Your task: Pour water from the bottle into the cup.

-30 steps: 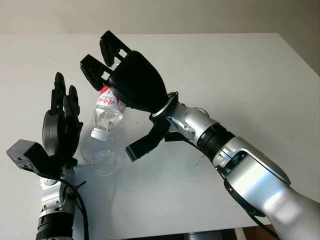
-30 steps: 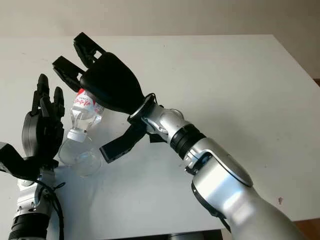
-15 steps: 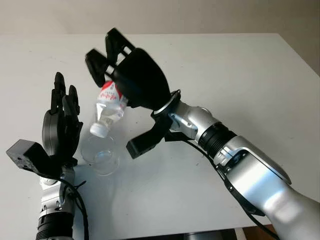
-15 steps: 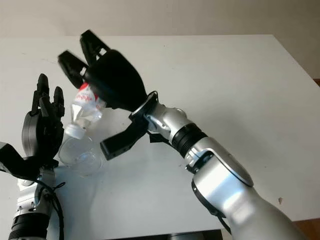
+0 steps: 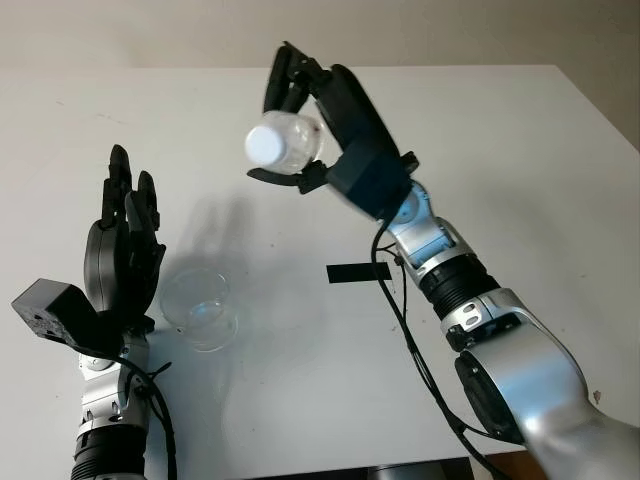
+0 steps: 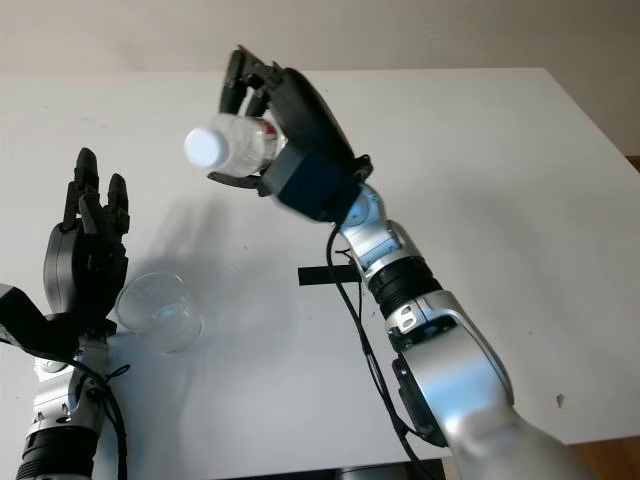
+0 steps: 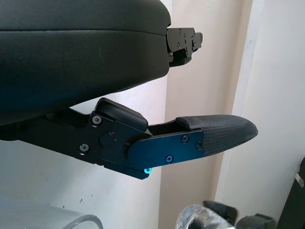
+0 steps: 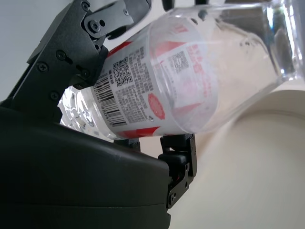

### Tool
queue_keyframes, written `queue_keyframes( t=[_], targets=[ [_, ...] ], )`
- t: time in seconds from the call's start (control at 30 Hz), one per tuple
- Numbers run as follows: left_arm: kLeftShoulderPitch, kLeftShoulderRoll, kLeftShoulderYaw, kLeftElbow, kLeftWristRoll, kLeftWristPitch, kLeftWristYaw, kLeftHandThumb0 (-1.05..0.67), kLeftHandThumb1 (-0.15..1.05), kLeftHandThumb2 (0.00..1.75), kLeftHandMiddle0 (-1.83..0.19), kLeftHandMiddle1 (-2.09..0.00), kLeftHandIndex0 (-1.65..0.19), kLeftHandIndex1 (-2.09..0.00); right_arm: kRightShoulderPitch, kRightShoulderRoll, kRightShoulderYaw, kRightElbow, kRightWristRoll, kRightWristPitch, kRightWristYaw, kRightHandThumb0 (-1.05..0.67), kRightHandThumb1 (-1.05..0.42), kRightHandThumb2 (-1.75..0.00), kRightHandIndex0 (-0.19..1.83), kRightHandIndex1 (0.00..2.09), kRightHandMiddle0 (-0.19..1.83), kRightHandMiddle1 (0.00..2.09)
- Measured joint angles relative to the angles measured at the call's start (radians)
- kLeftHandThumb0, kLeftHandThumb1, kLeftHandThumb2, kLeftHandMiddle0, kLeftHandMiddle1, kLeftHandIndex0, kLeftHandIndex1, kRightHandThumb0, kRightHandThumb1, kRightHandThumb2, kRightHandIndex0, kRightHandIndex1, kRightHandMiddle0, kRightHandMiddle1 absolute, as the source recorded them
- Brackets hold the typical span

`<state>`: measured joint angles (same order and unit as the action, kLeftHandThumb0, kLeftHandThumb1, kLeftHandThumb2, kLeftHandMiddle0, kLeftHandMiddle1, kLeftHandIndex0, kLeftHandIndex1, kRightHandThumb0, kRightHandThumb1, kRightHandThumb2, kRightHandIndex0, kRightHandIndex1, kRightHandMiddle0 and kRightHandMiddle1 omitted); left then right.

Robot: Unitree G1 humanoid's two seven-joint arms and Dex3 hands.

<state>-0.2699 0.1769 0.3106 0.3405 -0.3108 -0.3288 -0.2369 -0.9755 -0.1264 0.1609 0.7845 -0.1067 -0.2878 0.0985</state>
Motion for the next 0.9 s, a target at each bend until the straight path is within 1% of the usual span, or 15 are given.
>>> queue_keyframes(
  t=[0.03,0.1,0.13,0.17,0.23,0.4,0.57,0.9],
  targets=[
    [0.001,0.0,0.0,-0.001,0.0,0.0,-0.001,-0.86,1.05,0.59,0.05,0.0,0.07,0.0,0.008,-0.001,-0.02,-0.023,0.035,0.078,0.044,-0.17,-1.03,-0.21,1.13,2.09,1.02,2.09],
    [0.003,0.0,0.0,-0.006,0.0,0.002,-0.002,-0.86,1.05,0.59,0.06,0.0,0.08,0.0,0.036,-0.008,-0.067,-0.089,0.12,0.252,0.137,-0.16,-1.04,-0.18,1.09,2.09,0.88,2.09],
    [0.006,0.0,0.0,-0.009,0.0,0.003,-0.002,-0.86,1.05,0.59,0.06,0.0,0.08,0.0,0.053,-0.015,-0.086,-0.119,0.154,0.329,0.174,-0.16,-1.04,-0.18,1.08,2.09,0.85,2.09],
    [0.009,0.001,0.0,-0.013,0.0,0.004,-0.002,-0.87,1.05,0.59,0.07,0.0,0.08,0.0,0.07,-0.024,-0.099,-0.147,0.176,0.384,0.203,-0.17,-1.04,-0.17,1.06,2.09,0.79,2.09],
    [0.015,0.001,0.001,-0.019,-0.001,0.005,-0.003,-0.87,1.05,0.6,0.07,0.0,0.09,0.0,0.105,-0.045,-0.12,-0.2,0.2,0.464,0.238,-0.17,-1.05,-0.15,1.03,2.09,0.71,2.09],
    [0.036,0.001,0.001,-0.04,-0.001,0.005,-0.007,-0.86,1.05,0.62,0.08,0.0,0.1,0.0,0.177,-0.075,-0.164,-0.312,0.257,0.617,0.293,-0.21,-1.05,-0.18,0.98,2.09,0.6,2.09],
    [0.051,-0.001,0.0,-0.061,-0.002,0.025,-0.005,-0.85,1.05,0.61,0.1,0.0,0.11,0.0,0.256,-0.098,-0.185,-0.422,0.296,0.713,0.324,-0.25,-1.05,-0.17,0.95,2.09,0.51,2.09],
    [0.074,-0.009,-0.005,-0.091,-0.003,0.043,-0.003,-0.85,1.05,0.6,0.08,0.0,0.11,0.0,0.36,-0.14,-0.209,-0.542,0.31,0.78,0.331,-0.25,-1.05,-0.2,0.96,2.09,0.44,2.09]
  ],
)
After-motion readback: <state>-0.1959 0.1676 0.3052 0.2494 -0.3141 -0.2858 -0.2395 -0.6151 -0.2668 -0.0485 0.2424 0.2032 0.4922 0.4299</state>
